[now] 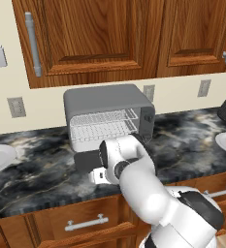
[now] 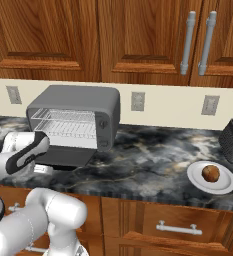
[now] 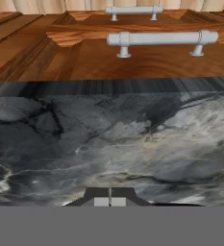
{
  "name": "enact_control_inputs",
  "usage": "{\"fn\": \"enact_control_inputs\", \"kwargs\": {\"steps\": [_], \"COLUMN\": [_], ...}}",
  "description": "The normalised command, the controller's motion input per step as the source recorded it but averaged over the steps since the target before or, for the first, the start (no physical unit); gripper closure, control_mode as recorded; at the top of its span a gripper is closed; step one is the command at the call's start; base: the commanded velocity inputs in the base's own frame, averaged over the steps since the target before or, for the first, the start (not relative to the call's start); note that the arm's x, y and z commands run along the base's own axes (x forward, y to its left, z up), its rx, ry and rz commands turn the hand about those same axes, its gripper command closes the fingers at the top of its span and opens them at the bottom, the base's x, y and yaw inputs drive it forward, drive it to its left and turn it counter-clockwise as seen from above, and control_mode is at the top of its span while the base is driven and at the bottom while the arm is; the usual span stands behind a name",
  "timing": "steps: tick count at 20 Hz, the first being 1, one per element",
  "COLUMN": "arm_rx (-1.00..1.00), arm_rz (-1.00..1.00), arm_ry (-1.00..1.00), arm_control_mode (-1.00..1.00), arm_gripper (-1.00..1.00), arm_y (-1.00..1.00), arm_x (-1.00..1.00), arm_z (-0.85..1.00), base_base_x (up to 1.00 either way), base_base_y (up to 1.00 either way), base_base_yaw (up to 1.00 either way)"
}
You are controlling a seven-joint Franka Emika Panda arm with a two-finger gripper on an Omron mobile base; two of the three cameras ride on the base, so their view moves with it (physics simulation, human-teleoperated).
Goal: Open the toaster oven door. Place the bread on the top rack in the toaster oven and place the chicken drumstick on the bottom rack.
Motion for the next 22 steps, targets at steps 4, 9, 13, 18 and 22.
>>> {"fn": "enact_control_inputs", "kwargs": {"steps": [4, 9, 13, 18, 22], "arm_rx": [0.02, 0.01, 0.05, 0.03, 0.15], "arm_rz": [0.00, 0.00, 0.00, 0.00, 0.01], "arm_ry": [-0.41, -0.31, -0.27, 0.03, 0.11], "arm_control_mode": [-1.00, -1.00, -1.00, -1.00, -1.00], "arm_gripper": [1.00, 1.00, 1.00, 1.00, 1.00], "arm_y": [0.50, 0.16, 0.00, 0.09, 0.11], "arm_x": [-0.12, -0.11, -0.27, 0.22, 0.31], "arm_z": [1.00, 0.93, 0.84, 0.37, -0.02], "base_base_x": [0.00, 0.00, 0.00, 0.00, 0.00], "base_base_y": [0.00, 0.00, 0.00, 0.00, 0.00], "base_base_yaw": [0.00, 0.00, 0.00, 0.00, 0.00]}}
